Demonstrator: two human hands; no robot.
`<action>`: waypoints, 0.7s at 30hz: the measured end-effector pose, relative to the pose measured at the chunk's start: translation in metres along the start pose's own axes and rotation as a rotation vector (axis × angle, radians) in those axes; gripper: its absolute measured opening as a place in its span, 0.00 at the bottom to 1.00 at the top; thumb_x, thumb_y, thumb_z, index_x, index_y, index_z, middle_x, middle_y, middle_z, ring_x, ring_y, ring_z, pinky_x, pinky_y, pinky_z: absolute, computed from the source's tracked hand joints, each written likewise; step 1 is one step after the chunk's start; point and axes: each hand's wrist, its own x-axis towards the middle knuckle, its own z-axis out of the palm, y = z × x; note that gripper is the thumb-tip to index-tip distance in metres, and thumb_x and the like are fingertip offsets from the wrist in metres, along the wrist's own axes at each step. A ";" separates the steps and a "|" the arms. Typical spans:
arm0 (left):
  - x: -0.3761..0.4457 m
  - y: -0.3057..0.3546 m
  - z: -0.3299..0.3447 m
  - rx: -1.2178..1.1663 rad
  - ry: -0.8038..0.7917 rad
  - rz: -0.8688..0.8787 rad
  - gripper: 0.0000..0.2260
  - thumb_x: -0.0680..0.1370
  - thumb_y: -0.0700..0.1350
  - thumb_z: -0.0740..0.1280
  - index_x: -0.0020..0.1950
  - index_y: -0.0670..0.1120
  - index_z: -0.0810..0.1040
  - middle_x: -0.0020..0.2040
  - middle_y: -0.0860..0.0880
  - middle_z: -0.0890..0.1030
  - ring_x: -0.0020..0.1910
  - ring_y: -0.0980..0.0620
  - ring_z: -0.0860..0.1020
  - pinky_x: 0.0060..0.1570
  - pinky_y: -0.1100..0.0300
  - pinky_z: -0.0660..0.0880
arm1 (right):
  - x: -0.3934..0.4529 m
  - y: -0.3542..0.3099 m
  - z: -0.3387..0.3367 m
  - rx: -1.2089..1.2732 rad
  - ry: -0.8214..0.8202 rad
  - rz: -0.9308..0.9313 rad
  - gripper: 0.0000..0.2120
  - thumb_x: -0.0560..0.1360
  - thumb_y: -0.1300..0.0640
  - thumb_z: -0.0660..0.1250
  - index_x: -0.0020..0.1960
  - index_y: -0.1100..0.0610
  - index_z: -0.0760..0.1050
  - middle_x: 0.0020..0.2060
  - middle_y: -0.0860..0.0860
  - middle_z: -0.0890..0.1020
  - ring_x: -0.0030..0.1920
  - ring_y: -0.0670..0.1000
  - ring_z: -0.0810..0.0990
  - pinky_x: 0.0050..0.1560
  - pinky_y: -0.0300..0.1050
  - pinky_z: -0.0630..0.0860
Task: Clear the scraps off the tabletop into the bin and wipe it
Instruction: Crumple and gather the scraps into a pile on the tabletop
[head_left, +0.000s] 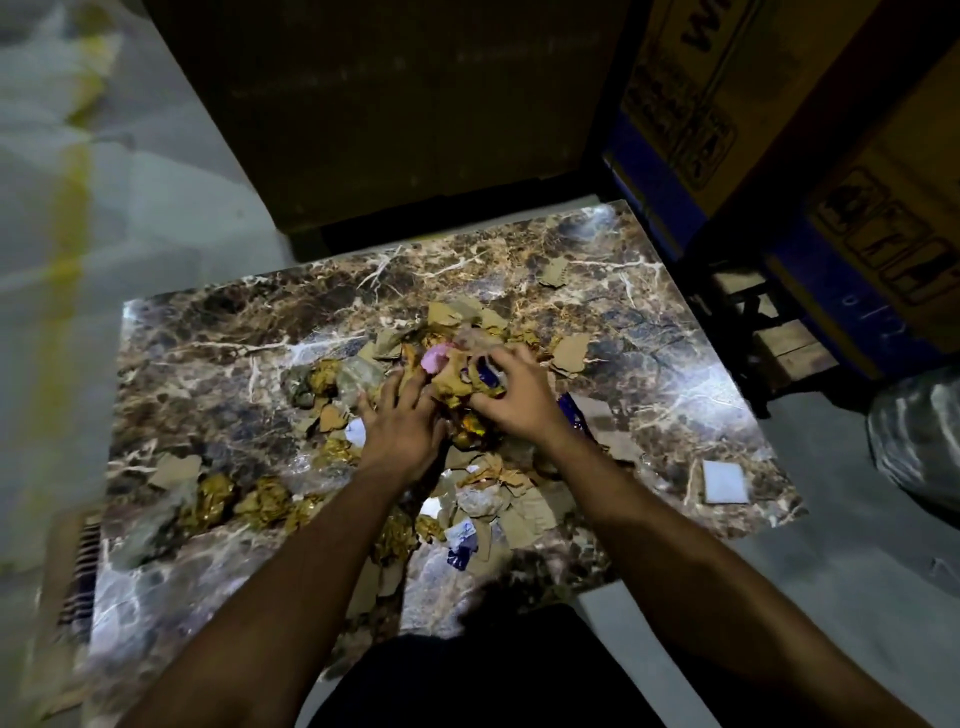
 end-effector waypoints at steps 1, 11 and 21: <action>-0.001 -0.002 0.000 -0.007 -0.019 0.011 0.23 0.84 0.58 0.54 0.76 0.50 0.68 0.82 0.47 0.54 0.81 0.43 0.46 0.74 0.28 0.46 | -0.001 -0.009 0.013 -0.028 -0.004 -0.010 0.28 0.72 0.52 0.74 0.71 0.50 0.72 0.63 0.52 0.69 0.66 0.57 0.68 0.63 0.54 0.73; -0.006 -0.021 -0.002 -0.307 -0.073 0.002 0.42 0.70 0.72 0.52 0.80 0.53 0.62 0.82 0.41 0.54 0.81 0.41 0.41 0.76 0.36 0.33 | -0.007 -0.044 0.075 -0.507 0.053 -0.136 0.28 0.77 0.54 0.67 0.76 0.52 0.66 0.77 0.56 0.60 0.76 0.61 0.57 0.75 0.61 0.63; -0.011 -0.020 -0.003 -0.583 0.302 0.147 0.51 0.67 0.69 0.70 0.80 0.53 0.47 0.83 0.45 0.46 0.82 0.44 0.49 0.72 0.25 0.52 | 0.008 -0.038 0.059 -0.576 -0.288 -0.067 0.38 0.80 0.41 0.60 0.83 0.50 0.46 0.82 0.55 0.41 0.81 0.61 0.42 0.78 0.65 0.37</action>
